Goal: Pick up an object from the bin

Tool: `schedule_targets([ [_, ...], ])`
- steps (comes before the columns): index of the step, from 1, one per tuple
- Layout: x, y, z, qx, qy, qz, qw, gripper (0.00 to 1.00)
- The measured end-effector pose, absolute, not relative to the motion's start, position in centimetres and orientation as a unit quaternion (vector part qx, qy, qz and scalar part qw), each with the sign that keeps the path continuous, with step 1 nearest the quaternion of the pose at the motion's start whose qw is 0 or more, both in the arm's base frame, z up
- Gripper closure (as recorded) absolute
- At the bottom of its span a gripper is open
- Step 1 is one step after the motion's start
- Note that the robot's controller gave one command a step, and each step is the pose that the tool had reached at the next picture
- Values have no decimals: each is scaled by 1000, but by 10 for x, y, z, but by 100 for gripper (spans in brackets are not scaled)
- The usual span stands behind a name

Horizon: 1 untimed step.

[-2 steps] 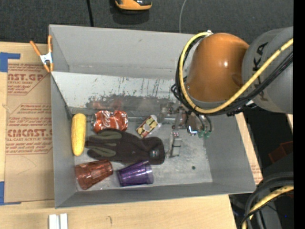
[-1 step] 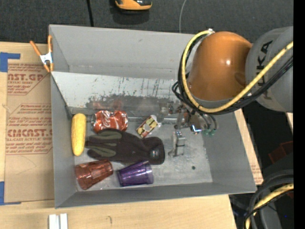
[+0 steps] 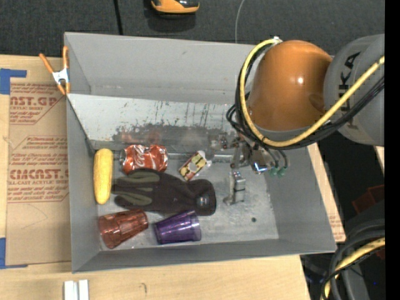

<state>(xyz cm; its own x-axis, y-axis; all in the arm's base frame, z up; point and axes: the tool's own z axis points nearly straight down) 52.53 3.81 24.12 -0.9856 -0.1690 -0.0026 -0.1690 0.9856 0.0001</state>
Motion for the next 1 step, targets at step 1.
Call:
schedule_targets([
  [1,529,41,190,-153,988,1,0,0],
])
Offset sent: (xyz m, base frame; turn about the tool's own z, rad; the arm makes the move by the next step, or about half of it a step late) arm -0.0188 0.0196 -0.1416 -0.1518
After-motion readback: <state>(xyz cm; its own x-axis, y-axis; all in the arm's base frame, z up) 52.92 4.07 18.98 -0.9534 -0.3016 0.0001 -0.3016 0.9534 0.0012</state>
